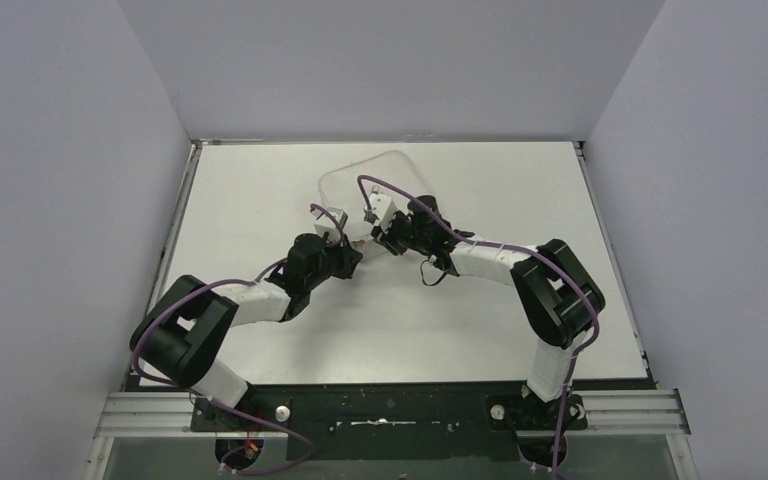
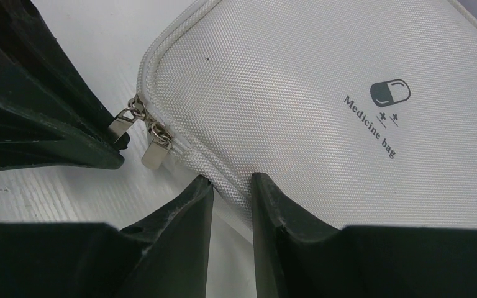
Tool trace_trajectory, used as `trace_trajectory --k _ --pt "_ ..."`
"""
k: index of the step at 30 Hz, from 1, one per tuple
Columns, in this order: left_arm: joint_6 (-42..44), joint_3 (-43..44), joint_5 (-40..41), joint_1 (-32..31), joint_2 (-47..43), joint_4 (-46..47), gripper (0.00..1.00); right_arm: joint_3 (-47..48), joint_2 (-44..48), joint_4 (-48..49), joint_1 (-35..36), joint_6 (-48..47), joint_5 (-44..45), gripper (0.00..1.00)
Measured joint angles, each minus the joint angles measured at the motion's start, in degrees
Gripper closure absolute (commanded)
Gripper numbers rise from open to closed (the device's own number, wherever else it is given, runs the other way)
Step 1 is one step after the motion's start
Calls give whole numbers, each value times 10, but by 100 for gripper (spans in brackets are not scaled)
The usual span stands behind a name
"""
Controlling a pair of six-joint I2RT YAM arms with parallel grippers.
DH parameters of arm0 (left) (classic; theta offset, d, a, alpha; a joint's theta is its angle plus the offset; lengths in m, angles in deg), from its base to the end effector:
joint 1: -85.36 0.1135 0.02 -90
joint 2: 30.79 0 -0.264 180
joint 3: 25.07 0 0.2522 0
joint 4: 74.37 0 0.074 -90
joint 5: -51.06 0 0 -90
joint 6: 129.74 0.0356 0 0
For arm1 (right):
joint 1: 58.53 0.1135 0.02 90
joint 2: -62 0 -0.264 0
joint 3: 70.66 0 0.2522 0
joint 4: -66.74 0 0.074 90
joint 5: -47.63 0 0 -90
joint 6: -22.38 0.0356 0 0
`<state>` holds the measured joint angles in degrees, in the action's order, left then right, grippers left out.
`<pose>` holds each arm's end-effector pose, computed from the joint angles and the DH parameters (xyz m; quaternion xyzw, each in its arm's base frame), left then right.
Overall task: Organize the medicine kit
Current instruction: Zip the medicine box at the center of the board, then reset both arms
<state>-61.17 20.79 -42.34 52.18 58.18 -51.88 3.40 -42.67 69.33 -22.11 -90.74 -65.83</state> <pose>0.2515 -0.1670 0.1665 0.1009 0.8158 -0.2826 0.4943 0.3119 0.2477 0.1904 -0.5076 0.6766 0.2315 0.4806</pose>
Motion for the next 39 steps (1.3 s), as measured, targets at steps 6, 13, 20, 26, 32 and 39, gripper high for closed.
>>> trace_trajectory --k 6,13,20,26,32,39 --pt "-5 6 6 -3 0 -8 83 -9 6 13 -15 39 -10 61" --pt "-17 43 -42 -43 -66 -67 47 -40 91 -43 -57 112 -18 24" --pt "-4 108 -37 -21 -168 -191 5 -58 240 -113 -74 229 4 0" --pt "26 167 -18 -3 -247 -313 3 -58 339 -218 -74 338 42 0" --pt "36 182 -16 -1 -323 -387 2 -58 422 -295 -73 435 125 0" --pt "9 174 -51 -1 -367 -422 3 -58 484 -339 -73 466 177 0"
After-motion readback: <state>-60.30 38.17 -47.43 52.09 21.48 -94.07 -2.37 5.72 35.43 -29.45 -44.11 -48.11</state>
